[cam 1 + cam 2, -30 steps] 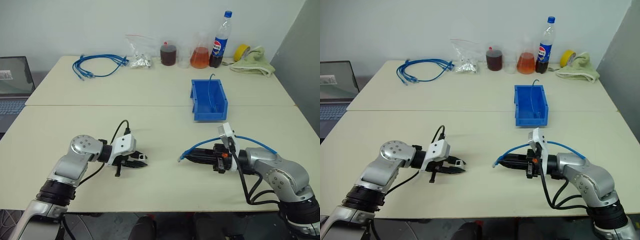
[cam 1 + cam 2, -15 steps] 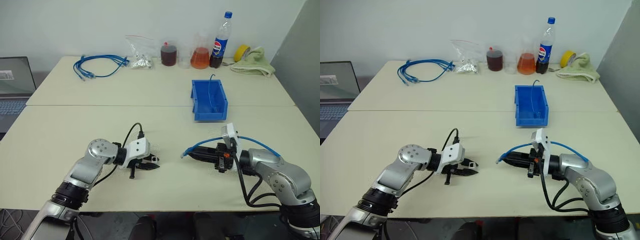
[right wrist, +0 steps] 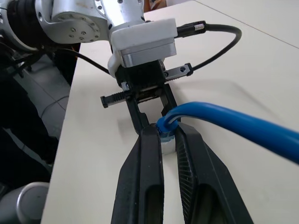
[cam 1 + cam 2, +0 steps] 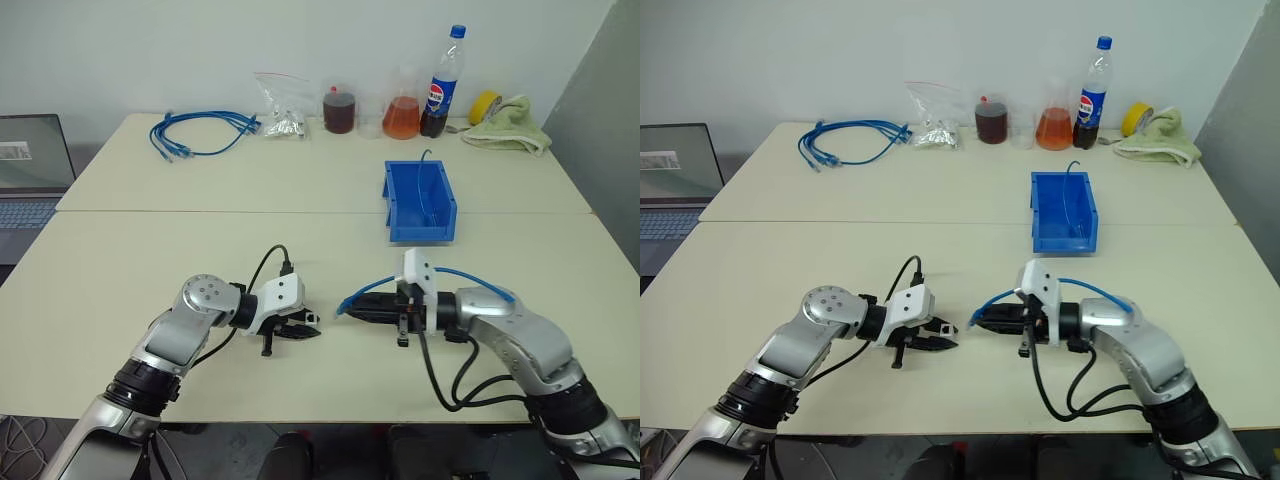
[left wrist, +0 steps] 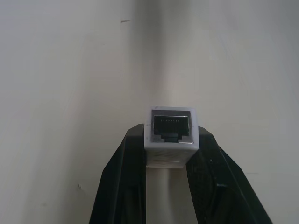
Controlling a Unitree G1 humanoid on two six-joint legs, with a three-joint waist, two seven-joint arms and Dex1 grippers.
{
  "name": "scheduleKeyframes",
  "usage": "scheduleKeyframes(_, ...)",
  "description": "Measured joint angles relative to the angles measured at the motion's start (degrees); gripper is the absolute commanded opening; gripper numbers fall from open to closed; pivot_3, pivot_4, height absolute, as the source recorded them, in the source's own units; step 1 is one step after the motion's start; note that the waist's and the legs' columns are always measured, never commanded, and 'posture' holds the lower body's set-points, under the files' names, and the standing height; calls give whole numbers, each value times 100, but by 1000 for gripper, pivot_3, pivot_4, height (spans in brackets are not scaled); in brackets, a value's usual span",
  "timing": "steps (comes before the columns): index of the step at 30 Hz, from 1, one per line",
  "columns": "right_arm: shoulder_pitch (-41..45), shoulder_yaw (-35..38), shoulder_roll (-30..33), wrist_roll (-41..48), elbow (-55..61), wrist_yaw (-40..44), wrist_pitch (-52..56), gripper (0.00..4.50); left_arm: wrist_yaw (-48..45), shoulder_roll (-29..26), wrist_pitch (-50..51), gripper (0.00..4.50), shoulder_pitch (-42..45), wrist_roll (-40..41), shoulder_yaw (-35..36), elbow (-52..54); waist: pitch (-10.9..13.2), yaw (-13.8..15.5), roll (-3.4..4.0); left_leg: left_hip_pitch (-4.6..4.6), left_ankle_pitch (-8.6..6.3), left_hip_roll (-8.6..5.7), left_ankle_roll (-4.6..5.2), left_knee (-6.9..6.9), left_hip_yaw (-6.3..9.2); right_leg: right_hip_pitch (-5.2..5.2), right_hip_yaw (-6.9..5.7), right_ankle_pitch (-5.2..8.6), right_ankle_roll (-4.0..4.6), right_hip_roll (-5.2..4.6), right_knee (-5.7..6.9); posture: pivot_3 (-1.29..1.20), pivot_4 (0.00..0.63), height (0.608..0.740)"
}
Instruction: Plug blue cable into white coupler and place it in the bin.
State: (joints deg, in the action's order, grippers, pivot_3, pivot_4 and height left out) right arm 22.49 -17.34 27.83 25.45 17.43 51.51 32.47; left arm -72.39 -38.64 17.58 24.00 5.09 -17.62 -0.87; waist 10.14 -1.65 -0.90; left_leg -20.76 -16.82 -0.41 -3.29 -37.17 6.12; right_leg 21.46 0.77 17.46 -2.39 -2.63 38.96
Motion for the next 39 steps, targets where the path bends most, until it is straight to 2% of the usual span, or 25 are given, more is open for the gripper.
scheduleKeyframes(5,232,-244,-167,-400,-421,42,-234,116,-74,-7,52,823,43,5,-1,-33,-1,-8,0,1,0,1,0,0,0,1,0,0,0,0,0,0,150,740)
scheduleKeyframes(17,589,-526,-553,-680,-658,112,-305,116,-79,-13,87,823,47,6,-1,-28,-3,-14,3,1,0,1,0,1,4,3,2,0,0,0,1,0,150,740)
scheduleKeyframes(39,825,-874,-690,-1280,-894,243,-361,113,-135,-23,212,822,81,11,-11,-18,-5,-20,7,2,0,1,0,2,6,5,4,0,1,1,1,0,150,740)
